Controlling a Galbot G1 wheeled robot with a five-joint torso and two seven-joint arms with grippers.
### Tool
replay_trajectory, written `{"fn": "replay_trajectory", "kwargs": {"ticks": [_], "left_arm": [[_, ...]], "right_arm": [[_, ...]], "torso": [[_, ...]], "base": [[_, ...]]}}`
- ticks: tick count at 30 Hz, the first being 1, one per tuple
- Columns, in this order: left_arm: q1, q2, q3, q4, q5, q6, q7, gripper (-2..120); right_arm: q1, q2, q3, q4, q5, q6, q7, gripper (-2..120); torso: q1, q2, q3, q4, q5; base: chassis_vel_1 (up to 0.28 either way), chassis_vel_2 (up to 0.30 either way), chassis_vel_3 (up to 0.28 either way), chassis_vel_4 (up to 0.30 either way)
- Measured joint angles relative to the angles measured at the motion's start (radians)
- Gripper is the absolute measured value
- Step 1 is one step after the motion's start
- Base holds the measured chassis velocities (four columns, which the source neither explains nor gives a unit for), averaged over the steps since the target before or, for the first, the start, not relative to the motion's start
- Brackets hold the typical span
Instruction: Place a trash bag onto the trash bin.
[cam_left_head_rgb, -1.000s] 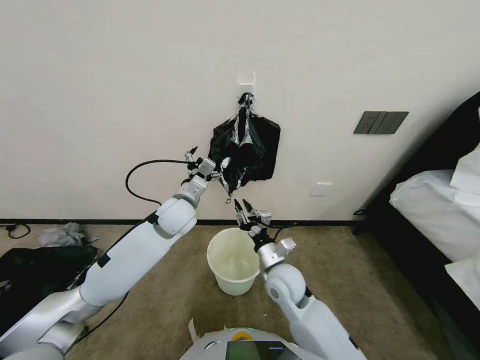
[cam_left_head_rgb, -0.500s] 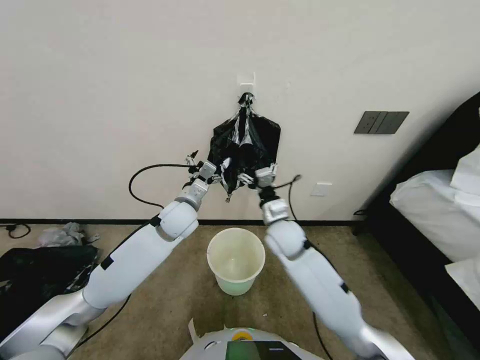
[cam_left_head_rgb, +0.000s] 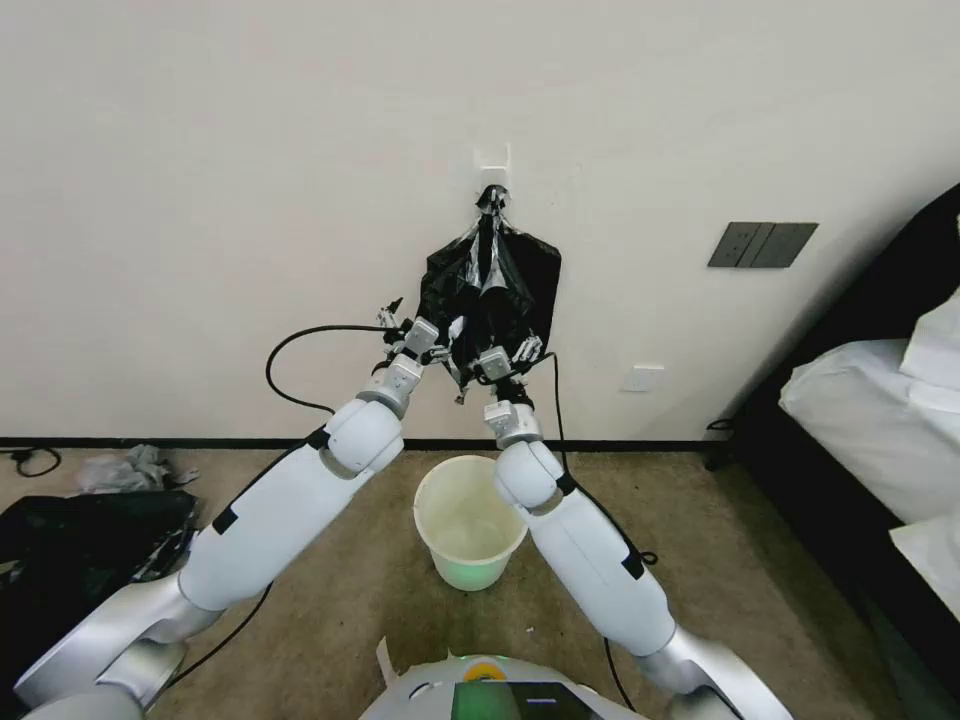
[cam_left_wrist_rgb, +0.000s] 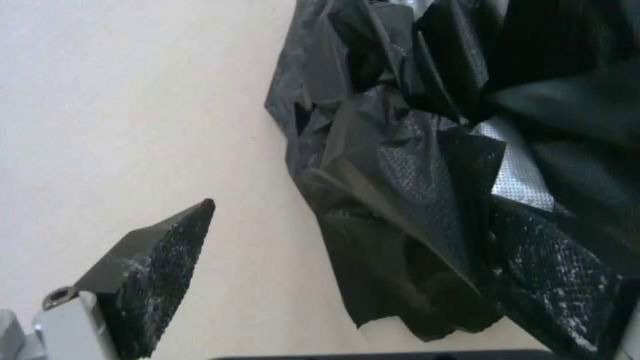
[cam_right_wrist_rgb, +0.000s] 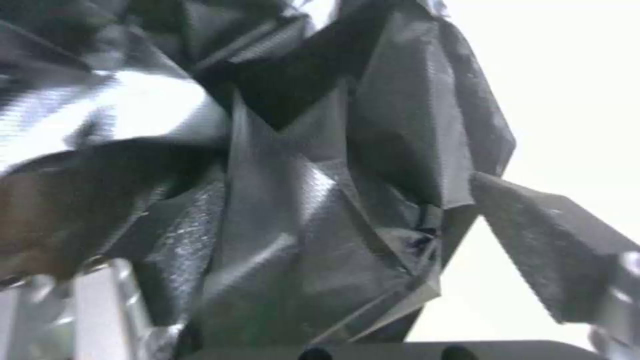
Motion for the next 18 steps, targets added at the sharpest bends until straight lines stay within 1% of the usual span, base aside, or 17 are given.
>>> {"fn": "replay_trajectory", "kwargs": {"ticks": [4,5,6,9,10,11,13,14,16,17,18], "left_arm": [[-0.002,-0.008,0.010,0.005,0.002,-0.003,-0.003,100],[-0.002,-0.008,0.010,0.005,0.002,-0.003,-0.003,100],[-0.002,-0.009,0.010,0.006,0.002,-0.003,-0.003,100],[-0.002,-0.010,0.008,0.013,0.002,-0.007,-0.005,100],[-0.002,-0.010,0.008,0.013,0.002,-0.007,-0.005,100],[-0.001,-0.010,0.003,0.017,0.002,-0.011,-0.009,100],[0.002,-0.012,0.001,0.023,0.002,-0.018,-0.024,100],[0.002,-0.012,0.001,0.023,0.002,-0.018,-0.024,100],[0.008,-0.016,0.009,0.029,0.002,-0.025,-0.055,100],[0.008,-0.016,0.009,0.029,0.002,-0.025,-0.055,100],[0.014,-0.020,0.011,0.030,0.001,-0.026,-0.071,100]], "right_arm": [[0.007,0.000,0.015,-0.022,-0.014,-0.001,0.000,72],[0.007,0.000,0.015,-0.022,-0.014,-0.001,0.000,72],[0.007,0.000,0.016,-0.025,-0.014,-0.001,0.000,66],[0.007,-0.004,0.024,-0.027,-0.008,0.002,-0.001,53],[0.007,-0.004,0.024,-0.027,-0.008,0.002,-0.001,53],[0.006,-0.008,0.030,-0.026,0.005,0.005,-0.001,47],[0.002,-0.014,0.040,-0.022,0.026,0.017,-0.002,41],[0.002,-0.014,0.040,-0.022,0.026,0.017,-0.002,41],[-0.008,-0.016,0.055,-0.017,0.041,0.047,-0.002,28],[-0.008,-0.016,0.055,-0.017,0.041,0.047,-0.002,28],[-0.018,-0.015,0.064,-0.010,0.059,0.054,-0.002,24]], "torso": [[0.000,0.000,0.000,0.0002,0.0001],[0.000,0.000,0.000,0.0002,0.0001],[0.000,0.000,0.000,0.0002,0.0001],[0.000,0.000,0.000,0.0004,0.0000],[0.000,0.000,0.000,0.0004,0.0000],[0.000,0.000,0.000,0.0003,0.0001],[0.000,0.000,0.000,0.0003,0.0001],[0.000,0.000,0.000,0.0003,0.0001],[0.000,0.000,0.000,0.0003,0.0001],[0.000,0.000,0.000,0.0003,0.0001],[0.000,0.000,0.000,0.0002,0.0001]], "base": [[0.000,0.000,0.000,0.000],[0.000,0.000,0.000,0.000],[0.000,0.000,0.000,0.000],[0.000,0.000,0.000,0.000],[0.000,0.000,0.000,0.000],[0.000,0.000,0.000,0.000],[0.000,0.000,0.000,0.000],[0.000,0.000,0.000,0.000],[0.000,0.000,0.000,0.000],[0.000,0.000,0.000,0.000],[0.000,0.000,0.000,0.000]]}}
